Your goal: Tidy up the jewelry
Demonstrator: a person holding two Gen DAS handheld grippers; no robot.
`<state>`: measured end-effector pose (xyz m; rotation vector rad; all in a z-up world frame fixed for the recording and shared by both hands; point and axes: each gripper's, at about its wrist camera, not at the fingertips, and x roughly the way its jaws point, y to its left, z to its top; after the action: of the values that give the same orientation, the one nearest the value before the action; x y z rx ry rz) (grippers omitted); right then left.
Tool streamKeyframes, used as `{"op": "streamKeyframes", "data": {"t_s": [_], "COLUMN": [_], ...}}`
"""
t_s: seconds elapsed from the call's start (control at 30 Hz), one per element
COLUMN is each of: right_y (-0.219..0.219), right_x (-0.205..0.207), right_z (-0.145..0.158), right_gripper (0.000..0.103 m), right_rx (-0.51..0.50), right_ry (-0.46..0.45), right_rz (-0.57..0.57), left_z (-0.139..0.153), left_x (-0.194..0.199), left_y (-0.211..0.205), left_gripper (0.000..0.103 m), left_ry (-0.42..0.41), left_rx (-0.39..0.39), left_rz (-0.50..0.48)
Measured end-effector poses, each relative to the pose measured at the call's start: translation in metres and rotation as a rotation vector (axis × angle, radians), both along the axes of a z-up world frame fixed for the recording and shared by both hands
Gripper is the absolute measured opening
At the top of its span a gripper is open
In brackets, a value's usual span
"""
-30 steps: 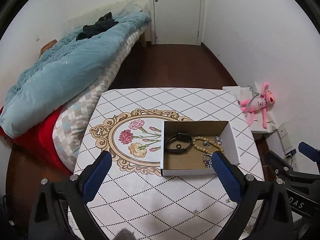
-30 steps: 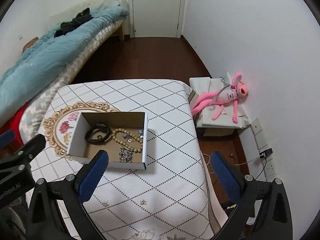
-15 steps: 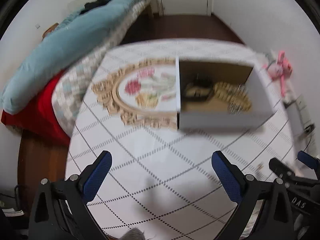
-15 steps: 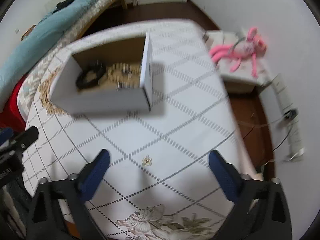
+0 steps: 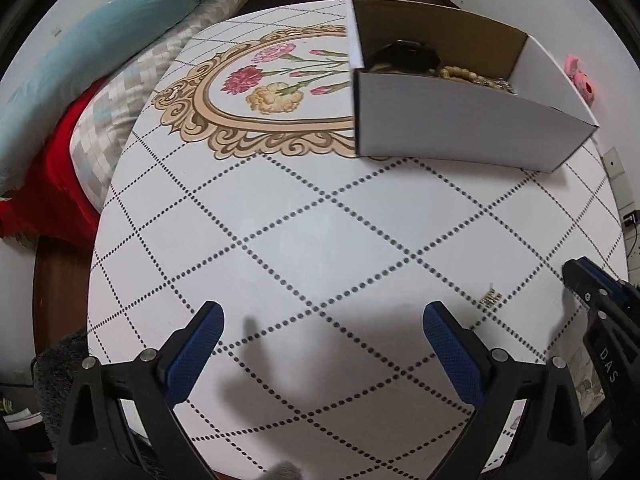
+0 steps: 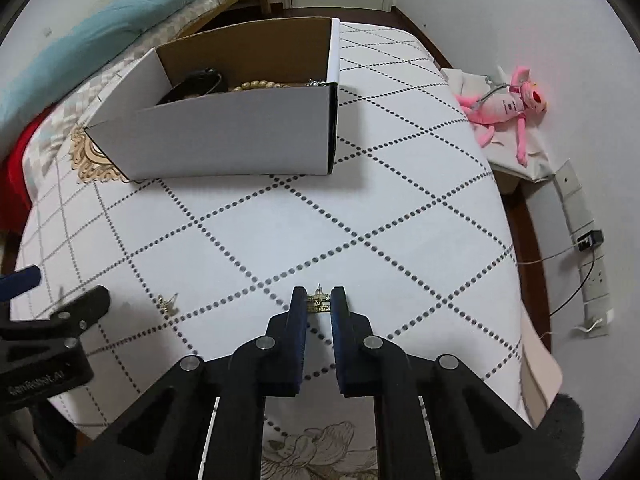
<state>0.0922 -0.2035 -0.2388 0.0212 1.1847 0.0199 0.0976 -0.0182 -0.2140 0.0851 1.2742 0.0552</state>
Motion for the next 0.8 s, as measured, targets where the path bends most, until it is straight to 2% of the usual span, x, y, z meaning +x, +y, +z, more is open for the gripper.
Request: {"op": "streamKeyframes", "data": {"t_s": [0.13, 0.3, 0.5, 0.57, 0.63, 0.73, 0.8], "right_y": [-0.011, -0.031, -0.049, -0.052, -0.054, -0.053, -0.054], "right_x": [-0.003, 0.002, 0.002, 0.001, 0.0, -0.001, -0.002], "right_z": [0.005, 0.03, 0.052, 0.056, 0.058, 0.059, 0.06], "right_gripper": [0.012, 0.012, 0.012, 0.012, 0.012, 0.012, 0.012], "right_rx": [0.058, 0.13, 0.186, 0.196, 0.196, 0.197, 0.203], "right_ry": [-0.004, -0.036, -0.069, -0.069, -0.072, -0.073, -0.071], "right_rz": [-0.036, -0.086, -0.126, -0.133, -0.134, -0.135, -0.138], "left_z": [0.004, 0.009, 0.002, -0.002, -0.001, 0.0, 0.0], "left_x": [-0.005, -0.01, -0.012, -0.009, -0.008, -0.008, -0.008], "left_y": [-0.012, -0.04, -0.069, -0.071, -0.072, -0.076, -0.08], "left_gripper": [0.101, 0.1, 0.067, 0.047, 0.037, 0.012, 0.007], "left_ry": [-0.02, -0.044, -0.037, -0.03, -0.045, -0.048, -0.048], "left_rx": [-0.042, -0.087, -0.082, -0.072, -0.076, -0.081, -0.079], "left_rz": [-0.032, -0.121, -0.195, -0.209, -0.225, -0.248, -0.257]}}
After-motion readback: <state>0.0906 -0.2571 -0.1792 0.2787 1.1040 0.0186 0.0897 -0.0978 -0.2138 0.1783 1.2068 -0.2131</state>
